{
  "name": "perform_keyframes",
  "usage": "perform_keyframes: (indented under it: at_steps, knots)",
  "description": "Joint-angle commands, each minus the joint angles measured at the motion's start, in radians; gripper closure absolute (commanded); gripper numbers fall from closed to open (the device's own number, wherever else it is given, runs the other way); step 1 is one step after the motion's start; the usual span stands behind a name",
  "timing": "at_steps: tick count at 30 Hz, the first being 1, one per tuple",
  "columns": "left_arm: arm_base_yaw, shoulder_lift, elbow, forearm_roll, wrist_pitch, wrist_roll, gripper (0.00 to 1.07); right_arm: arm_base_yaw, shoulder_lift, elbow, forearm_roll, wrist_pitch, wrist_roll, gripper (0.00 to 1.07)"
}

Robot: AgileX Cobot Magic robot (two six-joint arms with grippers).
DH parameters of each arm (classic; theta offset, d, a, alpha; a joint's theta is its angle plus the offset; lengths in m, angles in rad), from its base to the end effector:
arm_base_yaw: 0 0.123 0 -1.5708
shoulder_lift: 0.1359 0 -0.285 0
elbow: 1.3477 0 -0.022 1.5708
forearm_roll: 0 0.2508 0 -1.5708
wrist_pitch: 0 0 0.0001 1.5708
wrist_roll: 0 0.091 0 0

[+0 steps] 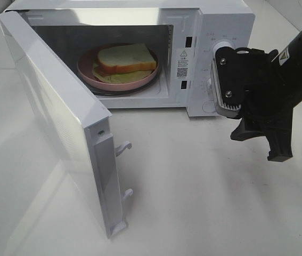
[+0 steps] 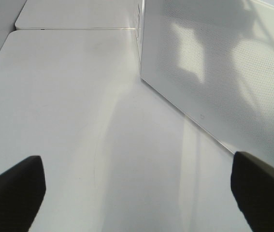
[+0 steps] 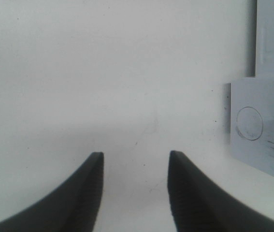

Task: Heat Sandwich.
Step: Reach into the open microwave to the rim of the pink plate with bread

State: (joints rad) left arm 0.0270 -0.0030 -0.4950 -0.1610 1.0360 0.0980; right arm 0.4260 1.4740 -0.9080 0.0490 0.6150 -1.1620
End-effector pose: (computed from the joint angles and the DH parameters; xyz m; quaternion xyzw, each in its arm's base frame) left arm -0.0039 -0.0127 0.2787 0.0320 0.8439 -0.0472 0.5335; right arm 0.2590 0.1204 0.2309 -0.6815 0.6924 -0.0677 0.2270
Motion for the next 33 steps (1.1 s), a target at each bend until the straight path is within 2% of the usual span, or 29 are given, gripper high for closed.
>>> perform_keyframes:
  at_steps: [1, 2, 3, 5, 7, 17, 23, 31, 33]
  knots:
    - [0.001, -0.028, 0.003, -0.007, -0.009, -0.005, 0.08, -0.006, -0.008, -0.006, -0.009, -0.01, -0.013, 0.37]
    - [0.001, -0.028, 0.003, -0.007, -0.009, -0.005, 0.08, -0.006, -0.008, -0.006, -0.009, -0.01, -0.012, 0.32]
    - [0.001, -0.028, 0.003, -0.007, -0.009, -0.005, 0.08, -0.006, -0.008, -0.006, -0.009, -0.01, -0.012, 0.32]
    - [0.001, -0.028, 0.003, -0.007, -0.009, -0.005, 0.08, -0.006, -0.008, -0.006, -0.015, -0.008, -0.006, 0.16]
    - [0.001, -0.028, 0.003, -0.007, -0.009, -0.005, 0.08, -0.006, -0.008, -0.006, -0.019, -0.002, -0.006, 0.11]
    - [0.001, -0.028, 0.003, -0.007, -0.009, -0.005, 0.08, -0.005, -0.008, -0.018, -0.027, 0.002, -0.006, 0.11]
    - [0.001, -0.028, 0.003, -0.007, -0.009, -0.005, 0.08, 0.0, -0.006, -0.072, -0.049, 0.006, -0.009, 0.13]
    - [0.001, -0.028, 0.003, -0.007, -0.009, -0.005, 0.08, 0.066, 0.03, -0.111, -0.097, 0.0, -0.009, 0.14]
    - [0.001, -0.028, 0.003, -0.007, -0.009, -0.005, 0.08, 0.092, 0.068, -0.152, -0.097, 0.007, -0.009, 0.14]
